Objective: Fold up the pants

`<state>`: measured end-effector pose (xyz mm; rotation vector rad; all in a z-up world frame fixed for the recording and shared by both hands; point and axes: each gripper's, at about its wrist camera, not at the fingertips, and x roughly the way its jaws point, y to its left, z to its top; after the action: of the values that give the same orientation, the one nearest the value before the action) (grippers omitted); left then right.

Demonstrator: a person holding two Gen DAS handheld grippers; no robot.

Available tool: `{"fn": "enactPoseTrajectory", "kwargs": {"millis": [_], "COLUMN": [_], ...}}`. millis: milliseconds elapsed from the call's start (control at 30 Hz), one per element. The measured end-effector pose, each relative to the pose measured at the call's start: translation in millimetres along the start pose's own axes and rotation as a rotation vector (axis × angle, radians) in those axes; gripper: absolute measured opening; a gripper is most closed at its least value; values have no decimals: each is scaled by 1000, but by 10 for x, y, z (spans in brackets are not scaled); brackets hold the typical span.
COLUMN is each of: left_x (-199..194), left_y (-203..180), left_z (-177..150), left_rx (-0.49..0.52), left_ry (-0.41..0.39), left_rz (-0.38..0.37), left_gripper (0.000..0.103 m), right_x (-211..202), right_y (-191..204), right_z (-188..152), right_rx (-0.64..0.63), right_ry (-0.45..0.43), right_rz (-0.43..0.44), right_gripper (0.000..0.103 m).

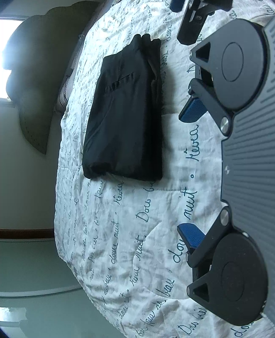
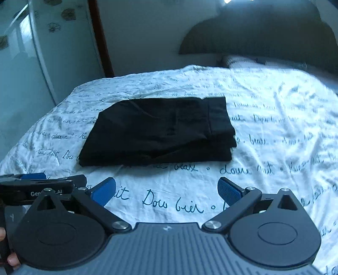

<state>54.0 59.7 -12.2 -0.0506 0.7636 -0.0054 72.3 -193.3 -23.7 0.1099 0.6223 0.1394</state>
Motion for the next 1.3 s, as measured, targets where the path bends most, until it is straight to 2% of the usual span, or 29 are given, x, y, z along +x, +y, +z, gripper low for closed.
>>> {"fn": "enactPoseTrajectory", "kwargs": {"millis": [133, 200, 300, 367, 467, 567, 667, 733, 800, 867, 900, 933, 967, 1000, 1033, 1067, 1100, 1200, 1300], "left_x": [50, 110, 268, 424, 644, 686, 550, 561, 629, 746, 834, 926, 1016, 1112, 1218, 1307, 1411, 1652, 1722], "left_y": [3, 10, 43, 30, -19, -15, 142, 242, 331, 358, 337, 310, 278, 269, 295, 352, 462, 775, 860], "left_z": [16, 85, 286, 421, 519, 513, 603, 797, 1044, 1246, 1329, 1387, 1426, 1454, 1473, 1477, 1469, 1391, 1375], "left_rx": [12, 35, 36, 46, 105, 187, 214, 148, 49, -31, -48, -45, -39, -42, -55, -78, -133, -304, -372], "left_ry": [1, -11, -51, -30, -9, -14, -90, -118, -106, -74, -51, -26, -5, 13, 30, 52, 91, 192, 187], "left_rz": [0, 12, 80, 99, 115, 101, 101, 106, 39, -68, -128, -154, -144, -104, -69, -67, -100, -308, -402], "left_gripper": [103, 103, 103, 102, 103, 101, 102, 101, 101, 100, 100, 99, 95, 95, 95, 95, 94, 94, 96], "right_x": [-2, 3, 134, 407, 783, 1239, 1046, 901, 907, 1004, 1062, 1151, 1235, 1309, 1376, 1445, 1509, 1681, 1874], "right_y": [48, 23, -85, -193, -399, -555, -761, -838, -867, -802, -743, -638, -540, -417, -278, -114, 29, 373, 430], "right_z": [-5, 60, 261, 451, 620, 564, 587, 698, 851, 974, 1015, 1058, 1092, 1106, 1111, 1109, 1099, 1071, 1106], "right_rx": [-65, -107, -165, -184, -140, -194, -87, -50, -37, -83, -121, -150, -161, -173, -198, -237, -276, -395, -404], "right_ry": [-45, -101, -198, -149, -76, 79, 6, -81, -101, -88, -76, -45, -16, 5, 24, 44, 58, 63, 71], "right_rz": [30, 27, -69, -143, -126, -213, -138, -51, 31, 60, 60, 73, 109, 158, 212, 252, 267, 238, 202], "right_gripper": [103, 103, 103, 103, 103, 103, 103, 103, 103, 102, 93, 74, 65, 56, 55, 55, 55, 55, 55]}}
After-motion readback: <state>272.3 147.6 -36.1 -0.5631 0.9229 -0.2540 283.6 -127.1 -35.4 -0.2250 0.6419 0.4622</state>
